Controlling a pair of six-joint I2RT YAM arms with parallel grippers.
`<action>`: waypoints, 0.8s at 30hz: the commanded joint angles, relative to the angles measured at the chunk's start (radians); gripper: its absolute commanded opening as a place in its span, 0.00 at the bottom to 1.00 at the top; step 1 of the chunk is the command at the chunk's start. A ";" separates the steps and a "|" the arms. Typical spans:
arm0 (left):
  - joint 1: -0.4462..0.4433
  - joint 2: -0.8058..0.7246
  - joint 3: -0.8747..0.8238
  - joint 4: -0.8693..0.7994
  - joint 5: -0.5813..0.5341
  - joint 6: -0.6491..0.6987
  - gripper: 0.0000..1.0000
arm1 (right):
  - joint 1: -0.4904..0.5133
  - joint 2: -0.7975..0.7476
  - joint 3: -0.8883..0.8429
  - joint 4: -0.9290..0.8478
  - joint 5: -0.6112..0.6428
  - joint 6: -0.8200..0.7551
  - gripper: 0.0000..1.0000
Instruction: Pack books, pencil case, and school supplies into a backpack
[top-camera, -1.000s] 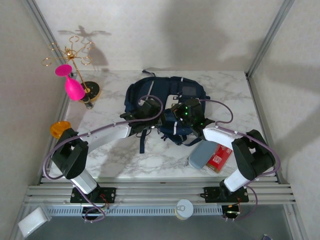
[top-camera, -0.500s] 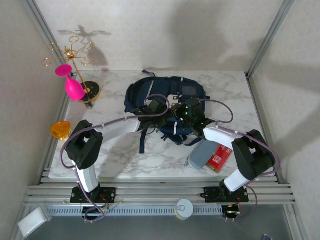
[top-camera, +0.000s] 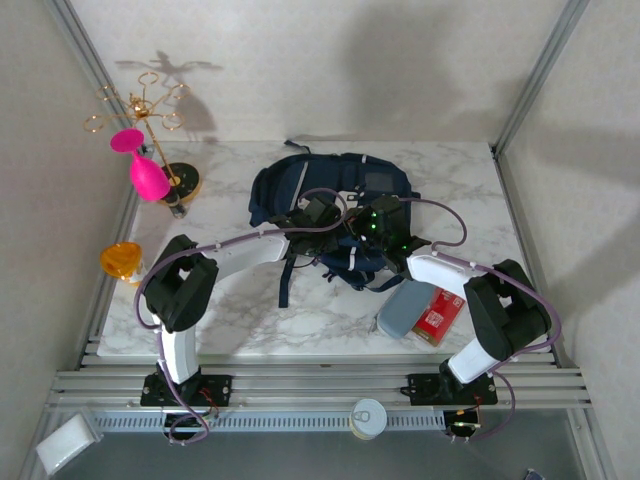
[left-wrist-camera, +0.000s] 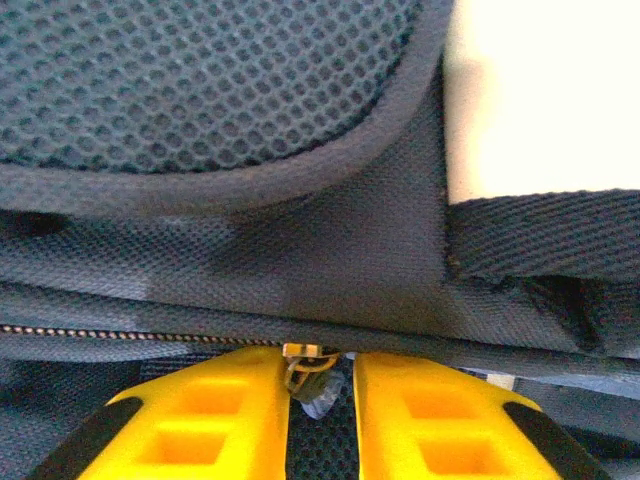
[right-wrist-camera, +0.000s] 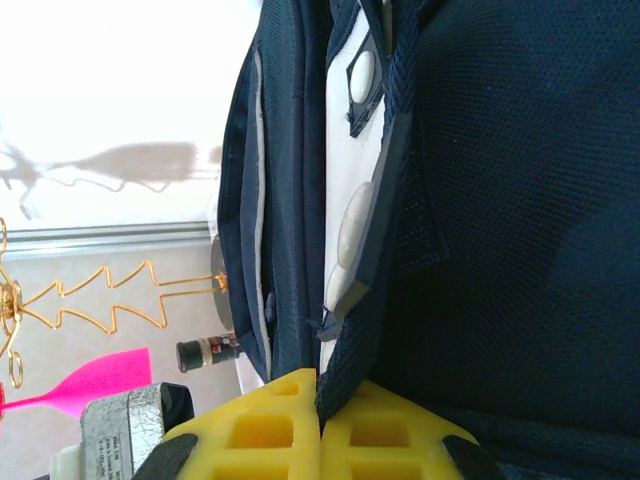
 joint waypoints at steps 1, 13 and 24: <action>-0.008 0.009 0.042 0.008 -0.036 0.013 0.17 | -0.007 -0.032 0.021 0.053 -0.006 0.000 0.00; 0.008 -0.080 0.039 -0.075 -0.049 0.119 0.00 | -0.059 -0.059 -0.007 -0.020 0.001 -0.049 0.00; 0.034 -0.085 0.015 -0.151 0.020 0.214 0.00 | -0.061 -0.148 -0.079 -0.151 -0.103 -0.122 0.40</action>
